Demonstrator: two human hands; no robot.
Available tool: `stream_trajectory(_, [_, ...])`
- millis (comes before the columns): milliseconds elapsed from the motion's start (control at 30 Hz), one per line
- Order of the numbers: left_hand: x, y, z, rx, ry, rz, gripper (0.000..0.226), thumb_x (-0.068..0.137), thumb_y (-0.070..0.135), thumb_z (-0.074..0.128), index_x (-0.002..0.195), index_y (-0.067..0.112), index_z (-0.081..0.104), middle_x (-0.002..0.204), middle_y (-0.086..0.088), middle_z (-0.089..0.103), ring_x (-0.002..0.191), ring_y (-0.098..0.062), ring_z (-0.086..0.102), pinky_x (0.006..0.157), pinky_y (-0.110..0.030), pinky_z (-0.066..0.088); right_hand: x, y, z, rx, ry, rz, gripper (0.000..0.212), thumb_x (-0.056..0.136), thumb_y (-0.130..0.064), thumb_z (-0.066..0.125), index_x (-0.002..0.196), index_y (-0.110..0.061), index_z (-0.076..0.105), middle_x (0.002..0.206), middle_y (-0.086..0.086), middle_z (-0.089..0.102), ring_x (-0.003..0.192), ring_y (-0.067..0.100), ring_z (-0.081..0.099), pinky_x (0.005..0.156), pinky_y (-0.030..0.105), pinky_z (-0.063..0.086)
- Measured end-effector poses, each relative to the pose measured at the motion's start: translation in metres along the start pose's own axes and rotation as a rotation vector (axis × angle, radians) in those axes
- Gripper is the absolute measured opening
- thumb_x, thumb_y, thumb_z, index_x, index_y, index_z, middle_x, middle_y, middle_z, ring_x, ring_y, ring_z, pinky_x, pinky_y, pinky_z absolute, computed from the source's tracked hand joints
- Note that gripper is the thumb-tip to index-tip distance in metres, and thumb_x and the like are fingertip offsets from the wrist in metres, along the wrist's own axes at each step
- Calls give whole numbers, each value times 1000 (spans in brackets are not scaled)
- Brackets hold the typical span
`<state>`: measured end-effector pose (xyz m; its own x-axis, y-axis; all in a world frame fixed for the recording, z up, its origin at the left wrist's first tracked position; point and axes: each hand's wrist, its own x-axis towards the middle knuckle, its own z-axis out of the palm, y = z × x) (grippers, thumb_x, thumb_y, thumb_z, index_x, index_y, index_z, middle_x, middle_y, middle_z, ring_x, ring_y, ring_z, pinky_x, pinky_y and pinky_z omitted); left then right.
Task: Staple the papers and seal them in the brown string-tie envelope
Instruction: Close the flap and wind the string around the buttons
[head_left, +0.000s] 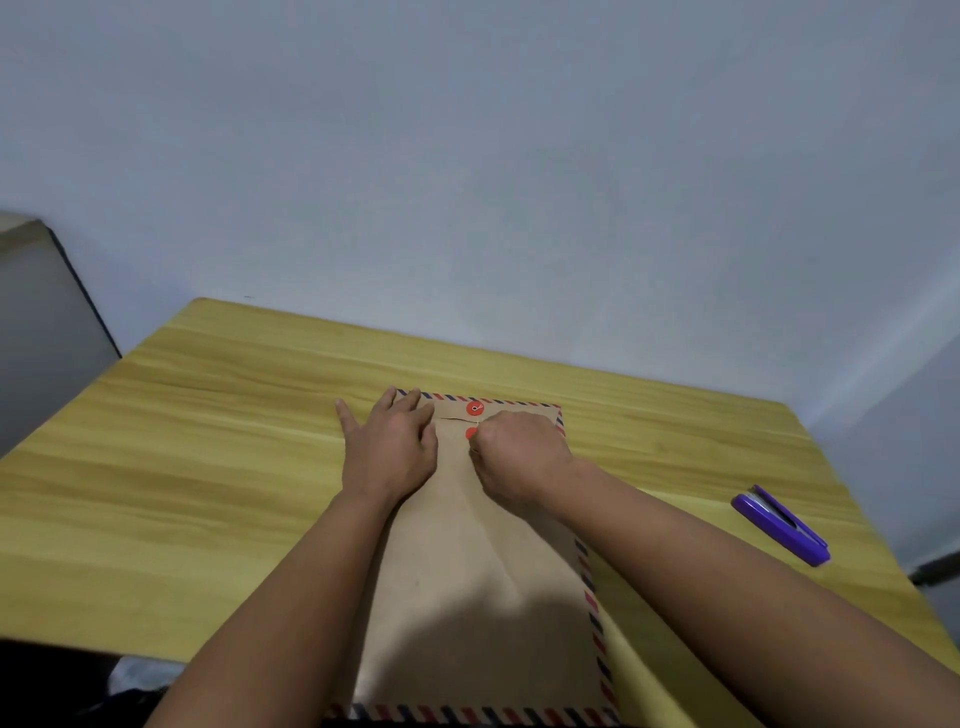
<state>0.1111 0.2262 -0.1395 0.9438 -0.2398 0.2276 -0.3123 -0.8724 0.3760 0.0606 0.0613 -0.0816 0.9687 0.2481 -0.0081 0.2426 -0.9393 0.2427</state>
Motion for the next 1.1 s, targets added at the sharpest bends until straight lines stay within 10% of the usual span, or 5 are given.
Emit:
stream_trajectory(533, [1,-3,1,35,-19,22,36,97,33,49,126,44,67,152,11,51,152,-21,29,110,-81,4,85,32,-26,139,-220,-182,19,96,-26,56,91,-17,72,88,2,72,84,29,65,62,32,45])
stream_trajectory(1100, [0,-1,0,-4,-4,-3,37,95,35,50,128,44,66,153,13,50,152,-18,27,114,-79,0,83,62,4,508,-54,153,17,86,-11,62,78,-11,76,86,5,76,85,26,69,74,37,60])
